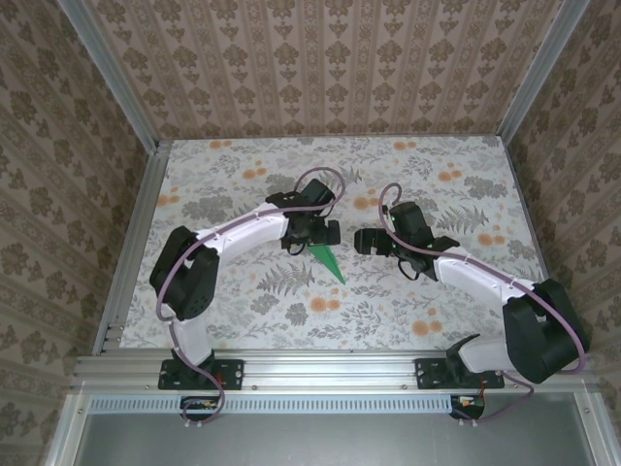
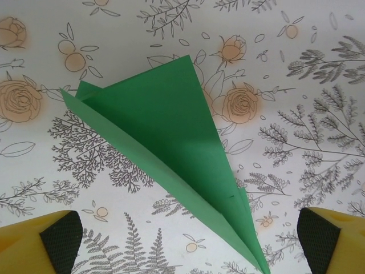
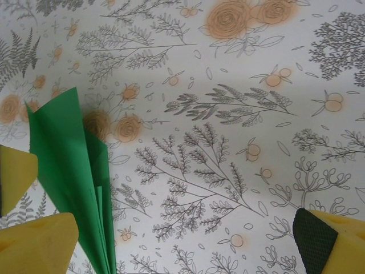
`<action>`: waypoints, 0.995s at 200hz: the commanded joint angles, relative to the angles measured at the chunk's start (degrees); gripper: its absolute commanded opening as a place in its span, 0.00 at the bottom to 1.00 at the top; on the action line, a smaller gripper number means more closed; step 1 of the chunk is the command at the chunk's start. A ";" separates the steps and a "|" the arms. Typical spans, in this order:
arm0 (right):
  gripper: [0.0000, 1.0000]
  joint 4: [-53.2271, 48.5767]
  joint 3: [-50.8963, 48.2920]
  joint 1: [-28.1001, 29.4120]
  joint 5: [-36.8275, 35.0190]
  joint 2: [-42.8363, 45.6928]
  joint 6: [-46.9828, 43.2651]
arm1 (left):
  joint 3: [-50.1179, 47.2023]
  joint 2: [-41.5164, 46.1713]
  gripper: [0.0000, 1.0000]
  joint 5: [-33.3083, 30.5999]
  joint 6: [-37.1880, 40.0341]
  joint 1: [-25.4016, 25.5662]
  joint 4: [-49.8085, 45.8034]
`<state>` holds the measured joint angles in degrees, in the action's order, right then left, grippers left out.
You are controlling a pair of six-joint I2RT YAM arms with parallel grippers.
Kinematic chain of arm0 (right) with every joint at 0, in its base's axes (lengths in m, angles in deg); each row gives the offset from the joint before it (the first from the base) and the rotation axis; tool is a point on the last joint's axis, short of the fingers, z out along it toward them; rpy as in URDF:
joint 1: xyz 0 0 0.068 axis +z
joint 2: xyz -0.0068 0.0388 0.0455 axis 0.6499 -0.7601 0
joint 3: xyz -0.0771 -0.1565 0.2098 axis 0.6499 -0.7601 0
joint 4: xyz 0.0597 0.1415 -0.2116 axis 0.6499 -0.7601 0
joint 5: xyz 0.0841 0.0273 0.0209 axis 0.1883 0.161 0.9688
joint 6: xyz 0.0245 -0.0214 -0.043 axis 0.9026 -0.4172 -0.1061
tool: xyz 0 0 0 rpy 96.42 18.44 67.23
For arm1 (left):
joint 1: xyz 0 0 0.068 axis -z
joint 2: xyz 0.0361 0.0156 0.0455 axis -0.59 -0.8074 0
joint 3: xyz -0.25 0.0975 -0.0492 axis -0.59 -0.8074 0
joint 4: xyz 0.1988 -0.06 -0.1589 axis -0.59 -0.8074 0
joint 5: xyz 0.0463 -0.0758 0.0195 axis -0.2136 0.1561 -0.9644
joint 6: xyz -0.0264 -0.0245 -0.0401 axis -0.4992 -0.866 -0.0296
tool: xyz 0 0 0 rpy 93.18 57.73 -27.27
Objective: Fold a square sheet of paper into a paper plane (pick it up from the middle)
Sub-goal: Turn over a paper plane at the center of the table.
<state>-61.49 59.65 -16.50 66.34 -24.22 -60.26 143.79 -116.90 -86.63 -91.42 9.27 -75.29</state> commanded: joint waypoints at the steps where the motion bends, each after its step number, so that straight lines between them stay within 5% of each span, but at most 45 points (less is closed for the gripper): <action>1: 1.00 1.99 -1.22 -0.74 -2.35 1.69 1.62 | 3.19 -3.52 1.00 -1.69 -1.41 0.71 -3.33; 65: 1.00 1.39 -1.24 -1.21 -2.31 1.71 2.12 | 7.99 -9.23 0.76 -3.18 -0.99 0.70 -8.38; 199: 1.00 1.50 -1.04 -1.53 -1.53 0.60 2.86 | -3.94 0.64 0.05 -0.31 -7.21 -1.75 3.75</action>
<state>-60.46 58.88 -17.50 65.20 -23.61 -58.53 141.69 -120.86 -88.05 -97.43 8.02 -75.25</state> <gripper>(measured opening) 0.997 0.089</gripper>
